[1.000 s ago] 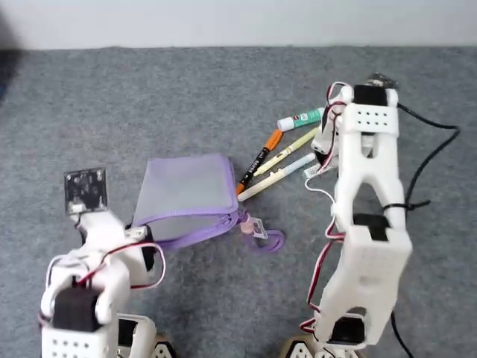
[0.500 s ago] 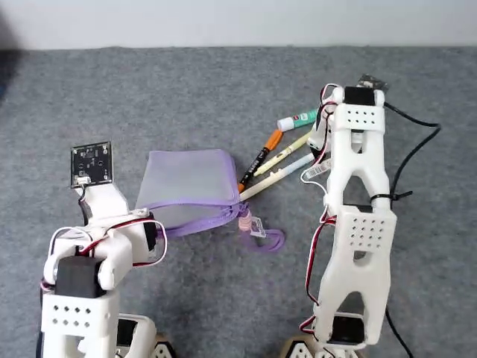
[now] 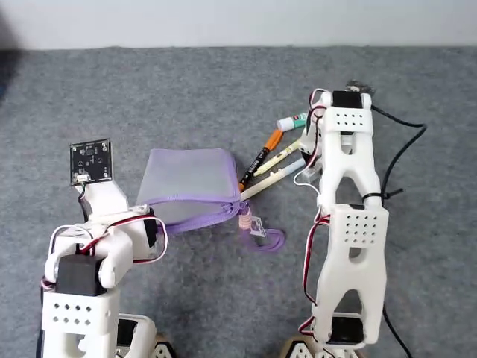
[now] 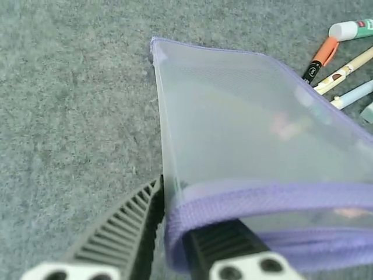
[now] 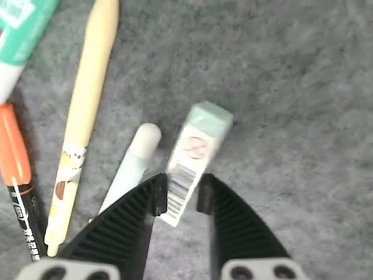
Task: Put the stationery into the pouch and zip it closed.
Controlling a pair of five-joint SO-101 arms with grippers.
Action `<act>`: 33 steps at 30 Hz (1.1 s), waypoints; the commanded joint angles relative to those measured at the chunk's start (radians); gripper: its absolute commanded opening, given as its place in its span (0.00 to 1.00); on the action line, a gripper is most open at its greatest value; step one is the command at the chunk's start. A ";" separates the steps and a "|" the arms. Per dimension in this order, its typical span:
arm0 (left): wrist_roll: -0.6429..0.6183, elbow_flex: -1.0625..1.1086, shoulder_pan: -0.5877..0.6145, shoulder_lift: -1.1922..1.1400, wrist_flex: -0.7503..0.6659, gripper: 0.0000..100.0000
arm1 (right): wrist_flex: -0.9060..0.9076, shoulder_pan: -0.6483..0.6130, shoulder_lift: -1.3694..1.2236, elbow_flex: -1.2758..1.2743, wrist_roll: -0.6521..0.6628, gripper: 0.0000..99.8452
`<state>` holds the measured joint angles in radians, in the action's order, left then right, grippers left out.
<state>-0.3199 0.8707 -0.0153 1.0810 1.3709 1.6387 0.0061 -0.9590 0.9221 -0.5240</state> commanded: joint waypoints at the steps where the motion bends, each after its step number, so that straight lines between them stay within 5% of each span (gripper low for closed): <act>1: -0.008 0.002 -0.008 -0.002 -0.040 0.01 | 0.012 -0.001 0.008 0.032 0.003 0.01; 11: -0.009 0.005 -0.012 0.002 -0.046 0.01 | 0.062 0.025 0.010 0.035 0.094 0.02; 18: -0.009 0.005 -0.014 -0.003 -0.046 0.01 | 0.054 0.018 0.001 0.034 0.095 0.23; 33: -0.009 0.007 -0.014 -0.003 -0.071 0.01 | 0.047 -0.027 0.016 0.091 0.169 0.19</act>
<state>-0.3199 0.8846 -0.0215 1.0810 1.3341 1.6540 -0.0153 -0.9666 0.9544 -0.3644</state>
